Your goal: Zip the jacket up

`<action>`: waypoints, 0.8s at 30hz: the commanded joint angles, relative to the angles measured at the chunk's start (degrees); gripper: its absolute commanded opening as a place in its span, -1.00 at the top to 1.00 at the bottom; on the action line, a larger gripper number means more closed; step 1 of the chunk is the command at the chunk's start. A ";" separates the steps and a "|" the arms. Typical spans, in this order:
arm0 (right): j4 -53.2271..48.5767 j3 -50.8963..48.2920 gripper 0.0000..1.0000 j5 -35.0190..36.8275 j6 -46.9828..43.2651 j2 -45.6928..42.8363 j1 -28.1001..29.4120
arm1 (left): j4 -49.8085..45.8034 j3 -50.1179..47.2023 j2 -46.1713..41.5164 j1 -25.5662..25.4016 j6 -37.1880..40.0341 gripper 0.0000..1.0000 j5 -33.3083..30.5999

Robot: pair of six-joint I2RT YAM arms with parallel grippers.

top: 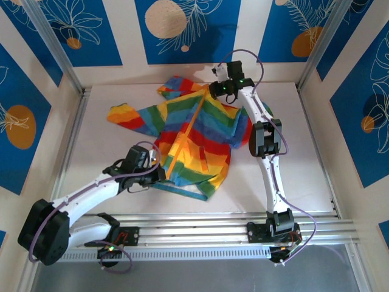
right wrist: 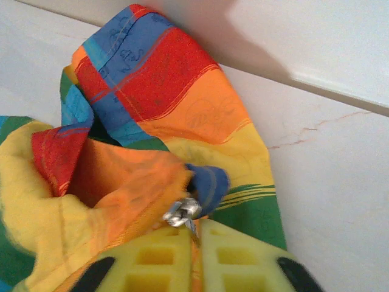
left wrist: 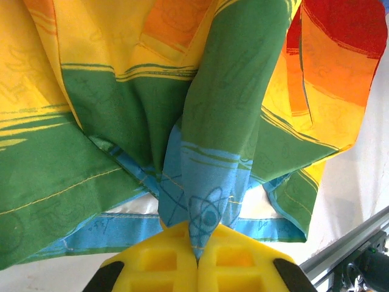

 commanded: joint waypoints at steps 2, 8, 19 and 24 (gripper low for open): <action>0.80 2.60 0.20 5.20 -0.63 -3.44 -1.89 | -6.75 -0.64 -0.01 0.68 3.03 0.46 1.12; -0.37 -6.32 0.07 5.99 -0.77 -12.43 -1.76 | -16.90 6.08 -4.24 3.16 10.55 -0.07 -4.94; 14.74 -51.31 0.07 7.62 3.52 -43.29 -0.24 | -26.84 15.41 -12.67 9.76 24.24 -0.50 -13.62; 19.81 -70.95 0.07 10.66 5.82 -57.89 -0.05 | -24.21 19.22 -11.14 12.45 31.40 -0.73 -18.10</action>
